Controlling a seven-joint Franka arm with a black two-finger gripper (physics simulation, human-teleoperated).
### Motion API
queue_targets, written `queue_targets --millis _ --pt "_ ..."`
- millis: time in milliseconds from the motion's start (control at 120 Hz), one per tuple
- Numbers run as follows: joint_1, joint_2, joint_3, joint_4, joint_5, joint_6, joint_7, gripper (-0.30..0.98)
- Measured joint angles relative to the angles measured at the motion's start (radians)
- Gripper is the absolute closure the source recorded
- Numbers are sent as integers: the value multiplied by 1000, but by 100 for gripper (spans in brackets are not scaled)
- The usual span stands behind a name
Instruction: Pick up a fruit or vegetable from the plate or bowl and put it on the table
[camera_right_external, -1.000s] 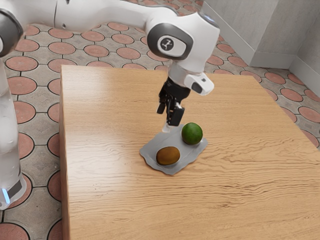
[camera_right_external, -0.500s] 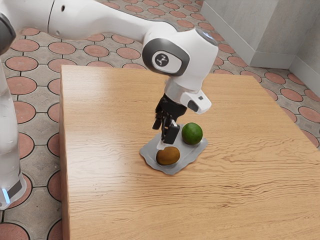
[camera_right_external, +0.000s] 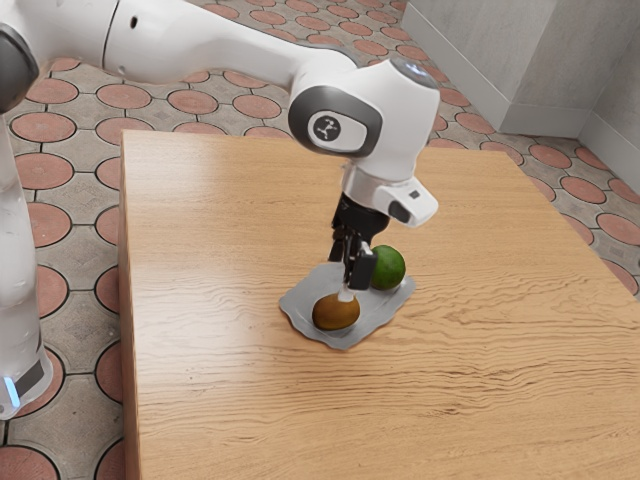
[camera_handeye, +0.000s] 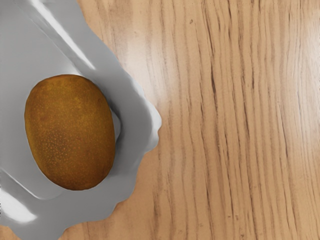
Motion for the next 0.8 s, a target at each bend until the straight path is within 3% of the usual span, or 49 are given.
queue_targets --millis 800 --pt "52 12 31 -175 15 220 74 0"
